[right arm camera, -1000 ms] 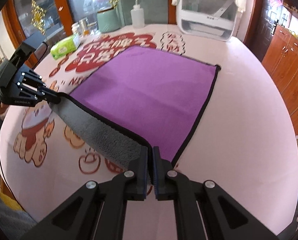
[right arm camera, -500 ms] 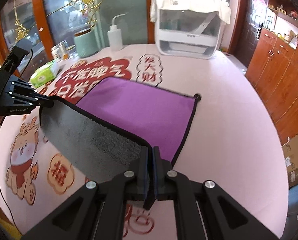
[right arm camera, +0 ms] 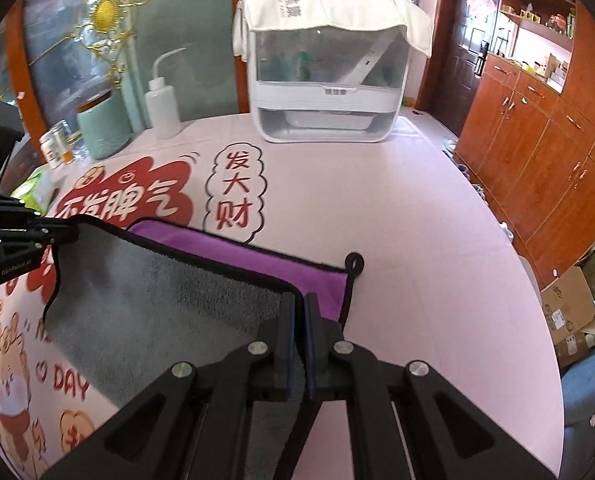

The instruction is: Fold towel

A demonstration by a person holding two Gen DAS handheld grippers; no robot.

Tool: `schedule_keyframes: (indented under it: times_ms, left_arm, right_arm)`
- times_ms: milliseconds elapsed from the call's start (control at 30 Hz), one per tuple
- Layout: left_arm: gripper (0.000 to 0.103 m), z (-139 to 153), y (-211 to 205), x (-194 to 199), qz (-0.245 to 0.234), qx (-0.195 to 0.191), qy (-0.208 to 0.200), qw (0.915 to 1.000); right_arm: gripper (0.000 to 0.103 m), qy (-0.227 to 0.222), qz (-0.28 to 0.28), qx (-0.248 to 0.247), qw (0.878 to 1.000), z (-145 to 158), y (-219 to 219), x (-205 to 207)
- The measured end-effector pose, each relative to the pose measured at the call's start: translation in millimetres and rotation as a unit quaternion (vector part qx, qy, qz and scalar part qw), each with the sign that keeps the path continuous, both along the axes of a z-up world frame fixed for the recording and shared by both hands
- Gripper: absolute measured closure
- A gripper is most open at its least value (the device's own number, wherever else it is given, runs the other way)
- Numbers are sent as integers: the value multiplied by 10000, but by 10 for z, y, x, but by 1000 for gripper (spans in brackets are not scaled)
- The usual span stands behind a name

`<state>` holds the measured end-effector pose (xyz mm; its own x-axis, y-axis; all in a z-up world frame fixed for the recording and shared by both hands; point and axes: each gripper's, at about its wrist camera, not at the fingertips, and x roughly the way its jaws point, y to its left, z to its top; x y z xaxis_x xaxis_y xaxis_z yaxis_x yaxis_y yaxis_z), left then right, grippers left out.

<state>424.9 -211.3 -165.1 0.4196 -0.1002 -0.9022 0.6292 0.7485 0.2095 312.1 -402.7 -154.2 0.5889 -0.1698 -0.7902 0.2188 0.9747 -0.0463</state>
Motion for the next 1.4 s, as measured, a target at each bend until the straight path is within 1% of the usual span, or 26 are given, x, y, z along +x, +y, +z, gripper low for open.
schedule_keyframes:
  times_ms: [233,500,667,1400]
  left_arm:
    - [100,-157,-235,196,105,130,-175,9997]
    - [100,-375,-356,295,205,233,-160,9994]
    - [100,-479,-362,358,303,225,-100,9992]
    - [99,-646,-415,396,384,264,-93,9989]
  right_arm:
    - [99,113,-320,-67,9994,-182,-127,231]
    - [99,258,-580,-37,9980,-439,-207,378]
    - [99,251,-611,-35,9978,-492,-207,407]
    - [99,427,-741,-105,9963,-691,-197,478]
